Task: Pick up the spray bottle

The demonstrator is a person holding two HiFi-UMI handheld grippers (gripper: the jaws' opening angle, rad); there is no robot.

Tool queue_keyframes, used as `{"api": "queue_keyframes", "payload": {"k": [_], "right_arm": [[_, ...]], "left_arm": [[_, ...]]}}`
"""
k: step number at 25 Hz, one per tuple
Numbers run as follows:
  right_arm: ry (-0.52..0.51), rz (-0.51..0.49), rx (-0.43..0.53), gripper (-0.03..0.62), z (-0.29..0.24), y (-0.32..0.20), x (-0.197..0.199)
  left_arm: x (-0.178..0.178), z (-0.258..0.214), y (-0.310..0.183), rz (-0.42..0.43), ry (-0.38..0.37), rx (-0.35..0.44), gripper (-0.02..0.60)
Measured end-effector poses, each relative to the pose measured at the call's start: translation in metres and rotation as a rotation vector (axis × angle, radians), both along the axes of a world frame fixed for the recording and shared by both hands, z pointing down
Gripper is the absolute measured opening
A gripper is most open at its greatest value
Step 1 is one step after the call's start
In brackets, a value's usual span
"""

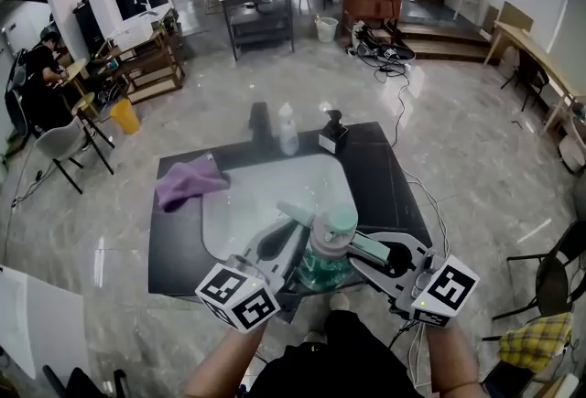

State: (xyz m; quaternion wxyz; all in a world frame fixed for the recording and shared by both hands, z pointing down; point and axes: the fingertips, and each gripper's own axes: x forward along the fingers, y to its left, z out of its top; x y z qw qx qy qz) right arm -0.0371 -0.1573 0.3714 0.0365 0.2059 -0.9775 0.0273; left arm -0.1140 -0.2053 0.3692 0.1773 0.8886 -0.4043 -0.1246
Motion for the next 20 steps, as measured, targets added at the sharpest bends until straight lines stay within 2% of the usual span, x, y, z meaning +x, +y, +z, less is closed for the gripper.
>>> {"api": "queue_keyframes", "payload": {"k": [20], "right_arm": [[-0.019, -0.021, -0.005, 0.086, -0.006, 0.036, -0.011]], "left_arm": [[-0.009, 0.0, 0.035, -0.013, 0.019, -0.007, 0.006]]}}
